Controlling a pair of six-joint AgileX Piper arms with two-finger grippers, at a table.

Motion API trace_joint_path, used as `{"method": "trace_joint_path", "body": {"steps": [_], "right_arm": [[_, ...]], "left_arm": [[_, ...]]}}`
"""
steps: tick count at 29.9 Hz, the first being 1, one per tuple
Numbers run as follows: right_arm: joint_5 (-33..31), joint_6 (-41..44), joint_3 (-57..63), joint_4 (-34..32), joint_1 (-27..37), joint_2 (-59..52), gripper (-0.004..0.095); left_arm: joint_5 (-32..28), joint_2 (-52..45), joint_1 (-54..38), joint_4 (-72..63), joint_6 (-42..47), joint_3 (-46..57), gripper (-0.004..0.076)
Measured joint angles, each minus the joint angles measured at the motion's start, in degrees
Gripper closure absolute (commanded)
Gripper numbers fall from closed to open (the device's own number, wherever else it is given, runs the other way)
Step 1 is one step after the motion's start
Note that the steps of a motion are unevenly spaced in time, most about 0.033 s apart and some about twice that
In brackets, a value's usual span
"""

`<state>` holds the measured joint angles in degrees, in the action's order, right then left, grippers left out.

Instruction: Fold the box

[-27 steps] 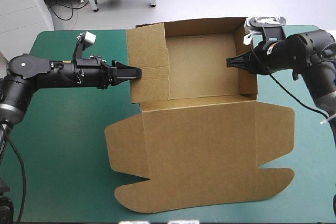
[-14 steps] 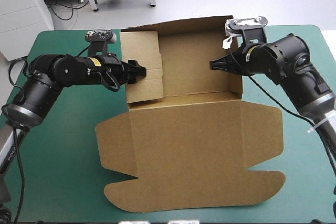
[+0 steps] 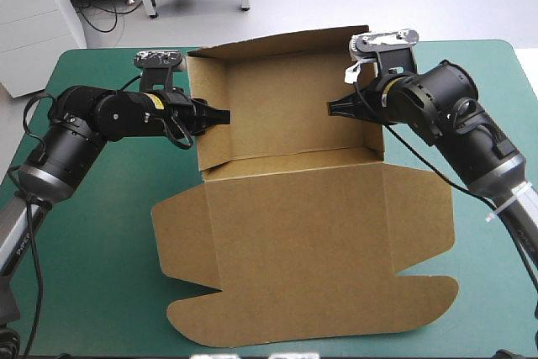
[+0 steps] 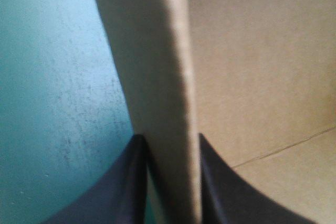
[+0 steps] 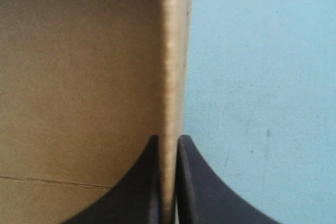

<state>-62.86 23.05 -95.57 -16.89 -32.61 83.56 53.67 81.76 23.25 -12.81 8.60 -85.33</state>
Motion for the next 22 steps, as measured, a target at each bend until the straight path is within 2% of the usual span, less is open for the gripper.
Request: {"method": "trace_joint_path", "body": {"steps": [8,13,16,22], "right_arm": [[-1.11,1.05,0.00,0.01,-0.24,-0.56,0.0910],[-2.15,1.05,0.00,0.45,-0.27,-0.56,0.0910],[-2.97,1.16,0.00,0.64,-0.20,-0.50,0.0910],[-5.44,0.84,0.00,4.16,2.91,1.74,0.0910]], "left_arm": [[0.01,0.83,-0.42,1.20,0.32,0.00,0.0756],[2.02,1.40,-0.42,1.41,0.89,-0.83,0.0756],[5.10,3.83,-0.42,1.73,0.89,-3.82,0.0756],[15.10,13.39,-0.42,2.30,0.89,-15.66,0.0756]]}}
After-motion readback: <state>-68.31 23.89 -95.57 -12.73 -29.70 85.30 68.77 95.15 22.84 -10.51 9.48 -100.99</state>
